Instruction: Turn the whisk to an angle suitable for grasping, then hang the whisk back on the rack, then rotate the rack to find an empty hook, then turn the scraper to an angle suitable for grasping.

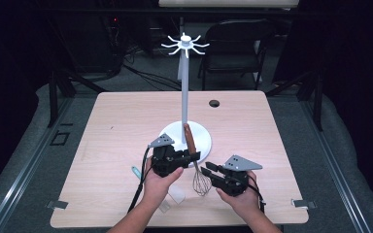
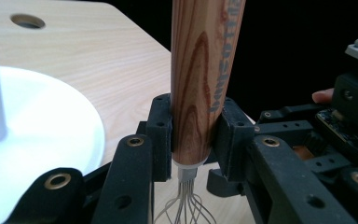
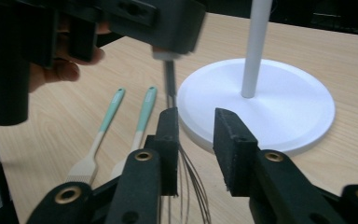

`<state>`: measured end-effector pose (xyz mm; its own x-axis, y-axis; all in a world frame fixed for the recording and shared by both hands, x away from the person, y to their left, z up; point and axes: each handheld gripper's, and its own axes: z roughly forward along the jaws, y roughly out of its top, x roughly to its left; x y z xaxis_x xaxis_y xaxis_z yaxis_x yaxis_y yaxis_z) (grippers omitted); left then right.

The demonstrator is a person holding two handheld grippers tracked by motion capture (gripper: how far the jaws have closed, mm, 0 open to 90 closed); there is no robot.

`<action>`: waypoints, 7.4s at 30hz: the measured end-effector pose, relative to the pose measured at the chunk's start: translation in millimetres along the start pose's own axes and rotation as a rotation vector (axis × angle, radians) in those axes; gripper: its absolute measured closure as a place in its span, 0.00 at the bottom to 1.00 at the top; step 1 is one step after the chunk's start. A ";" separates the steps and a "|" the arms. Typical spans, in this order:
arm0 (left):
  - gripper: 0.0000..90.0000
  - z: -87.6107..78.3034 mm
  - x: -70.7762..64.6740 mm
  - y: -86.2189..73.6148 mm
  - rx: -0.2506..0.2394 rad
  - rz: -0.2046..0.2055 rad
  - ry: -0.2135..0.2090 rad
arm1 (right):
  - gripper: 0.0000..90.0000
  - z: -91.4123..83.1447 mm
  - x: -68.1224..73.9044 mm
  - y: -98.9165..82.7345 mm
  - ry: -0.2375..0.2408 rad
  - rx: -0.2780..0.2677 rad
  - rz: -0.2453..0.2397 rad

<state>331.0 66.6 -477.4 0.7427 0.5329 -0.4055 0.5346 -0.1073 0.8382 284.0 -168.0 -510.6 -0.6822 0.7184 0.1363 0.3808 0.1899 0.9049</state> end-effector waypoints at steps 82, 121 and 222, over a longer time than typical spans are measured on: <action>0.78 -18.5 -29.0 181.6 -0.023 0.246 0.395 | 0.44 35.0 -49.9 -40.6 -0.215 0.298 0.030; 0.57 -26.2 26.5 79.0 -0.023 0.163 0.396 | 0.48 31.6 -51.6 -39.2 -0.234 0.289 0.014; 0.56 -111.6 132.2 -69.4 0.005 -0.073 0.516 | 1.00 2.3 -71.5 187.0 -0.109 -0.066 -0.113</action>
<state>347.0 238.2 -548.4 0.4087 0.8834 -0.2293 0.5803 -0.0576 0.8124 405.5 -182.3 -352.0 -0.6455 0.7637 -0.0089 0.2614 0.2319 0.9370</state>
